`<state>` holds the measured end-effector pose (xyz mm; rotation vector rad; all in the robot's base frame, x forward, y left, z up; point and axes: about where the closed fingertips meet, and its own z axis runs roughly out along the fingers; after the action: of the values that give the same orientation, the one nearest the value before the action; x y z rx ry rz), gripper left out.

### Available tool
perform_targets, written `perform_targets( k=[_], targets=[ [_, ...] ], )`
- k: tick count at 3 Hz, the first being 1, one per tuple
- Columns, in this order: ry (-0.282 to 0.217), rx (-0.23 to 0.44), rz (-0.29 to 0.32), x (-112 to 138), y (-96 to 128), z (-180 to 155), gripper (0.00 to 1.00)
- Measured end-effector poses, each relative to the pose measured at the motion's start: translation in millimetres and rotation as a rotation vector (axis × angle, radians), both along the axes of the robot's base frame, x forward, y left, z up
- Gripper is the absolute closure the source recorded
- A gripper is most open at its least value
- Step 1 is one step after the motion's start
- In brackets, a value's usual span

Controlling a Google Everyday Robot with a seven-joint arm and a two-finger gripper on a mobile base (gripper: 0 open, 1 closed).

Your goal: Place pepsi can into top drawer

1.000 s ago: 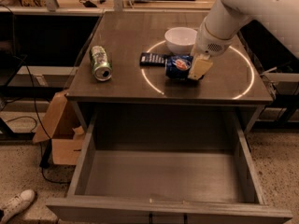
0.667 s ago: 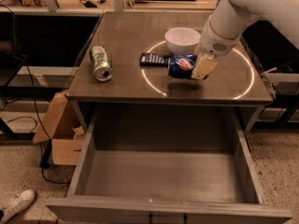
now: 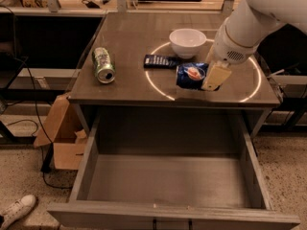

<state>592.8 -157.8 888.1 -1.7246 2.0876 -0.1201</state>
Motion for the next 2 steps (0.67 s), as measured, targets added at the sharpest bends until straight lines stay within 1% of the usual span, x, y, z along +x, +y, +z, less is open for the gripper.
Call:
perform_targets(
  k=[1,2],
  targets=[
    [-0.065,0.033,-0.041,-38.1,-2.6,12.8,1.00],
    [-0.057,0.033,-0.049,-41.3,-3.0,9.6,1.00]
  ],
)
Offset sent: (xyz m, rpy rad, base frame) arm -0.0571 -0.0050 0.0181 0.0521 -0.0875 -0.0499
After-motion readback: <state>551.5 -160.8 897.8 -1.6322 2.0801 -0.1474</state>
